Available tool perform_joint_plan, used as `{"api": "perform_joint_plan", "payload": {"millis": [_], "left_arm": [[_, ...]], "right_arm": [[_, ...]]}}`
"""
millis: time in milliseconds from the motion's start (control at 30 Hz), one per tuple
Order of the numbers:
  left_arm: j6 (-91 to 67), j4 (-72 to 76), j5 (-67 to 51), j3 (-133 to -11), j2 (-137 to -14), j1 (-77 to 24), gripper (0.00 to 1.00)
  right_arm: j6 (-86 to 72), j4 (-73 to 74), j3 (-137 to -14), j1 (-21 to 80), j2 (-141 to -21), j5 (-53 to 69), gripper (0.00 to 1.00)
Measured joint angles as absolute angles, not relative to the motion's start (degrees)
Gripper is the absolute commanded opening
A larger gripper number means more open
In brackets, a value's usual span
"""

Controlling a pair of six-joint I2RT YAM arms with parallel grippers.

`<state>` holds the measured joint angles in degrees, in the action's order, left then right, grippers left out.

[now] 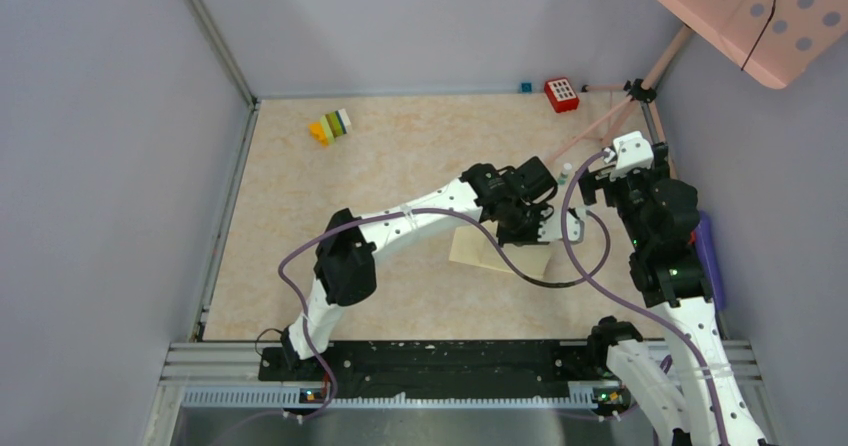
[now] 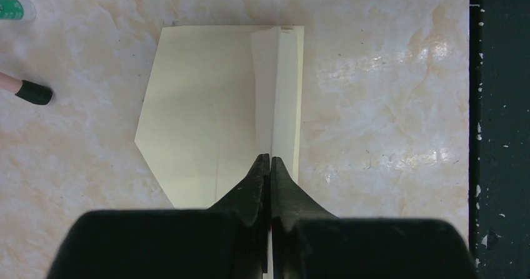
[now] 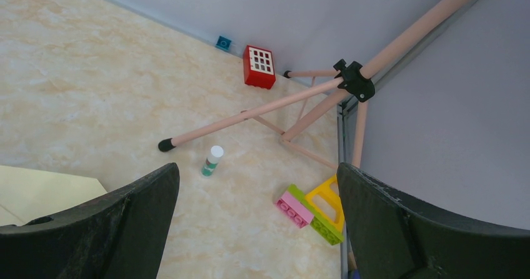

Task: Place the letter into the envelope and seal it
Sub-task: Fold the letter.

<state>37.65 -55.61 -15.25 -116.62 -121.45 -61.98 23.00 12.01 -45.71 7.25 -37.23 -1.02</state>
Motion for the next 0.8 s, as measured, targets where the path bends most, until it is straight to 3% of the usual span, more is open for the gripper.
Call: {"api": "perform_joint_plan", "payload": {"millis": [800], "left_arm": [[37.6, -55.4, -15.6, -115.3, -121.4, -62.0, 0.03]], "right_arm": [[23.0, 12.0, -45.7, 7.2, -37.2, -0.8, 0.95]]}}
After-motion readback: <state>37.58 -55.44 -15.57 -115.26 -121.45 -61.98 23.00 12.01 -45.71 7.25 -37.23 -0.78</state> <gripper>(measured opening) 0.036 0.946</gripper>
